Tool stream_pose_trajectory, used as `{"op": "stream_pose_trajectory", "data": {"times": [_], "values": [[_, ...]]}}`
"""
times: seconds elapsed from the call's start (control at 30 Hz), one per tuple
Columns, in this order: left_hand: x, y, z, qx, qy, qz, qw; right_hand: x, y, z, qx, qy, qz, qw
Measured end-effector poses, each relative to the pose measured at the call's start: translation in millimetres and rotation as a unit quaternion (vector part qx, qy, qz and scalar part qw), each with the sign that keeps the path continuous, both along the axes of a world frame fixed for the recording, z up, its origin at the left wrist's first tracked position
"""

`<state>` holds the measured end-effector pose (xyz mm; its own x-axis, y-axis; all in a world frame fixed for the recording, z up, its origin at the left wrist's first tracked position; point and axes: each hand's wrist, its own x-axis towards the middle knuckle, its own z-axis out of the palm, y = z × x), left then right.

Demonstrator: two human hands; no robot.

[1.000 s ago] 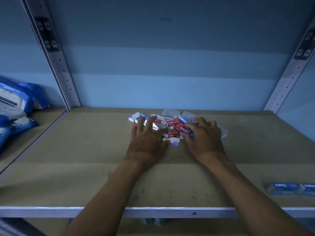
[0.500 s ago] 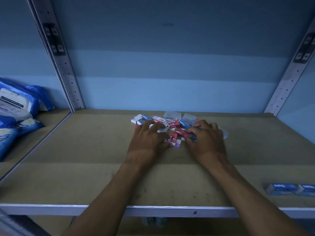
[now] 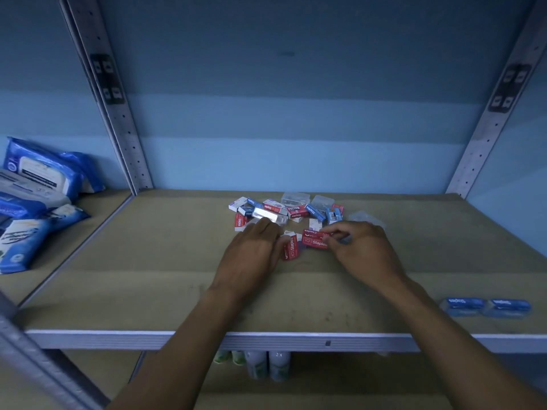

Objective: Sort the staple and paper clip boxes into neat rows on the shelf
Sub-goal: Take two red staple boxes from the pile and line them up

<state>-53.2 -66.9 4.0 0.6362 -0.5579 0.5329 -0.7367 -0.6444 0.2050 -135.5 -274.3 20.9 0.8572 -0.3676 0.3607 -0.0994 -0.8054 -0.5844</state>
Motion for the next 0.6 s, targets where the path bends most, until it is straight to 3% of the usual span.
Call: {"op": "stream_pose_trajectory", "data": {"times": [0.6], "values": [[-34,26,12,0.004,0.075,-0.072,0.995,-65,-13,10,-0.02,0.123,0.065,0.99]]}}
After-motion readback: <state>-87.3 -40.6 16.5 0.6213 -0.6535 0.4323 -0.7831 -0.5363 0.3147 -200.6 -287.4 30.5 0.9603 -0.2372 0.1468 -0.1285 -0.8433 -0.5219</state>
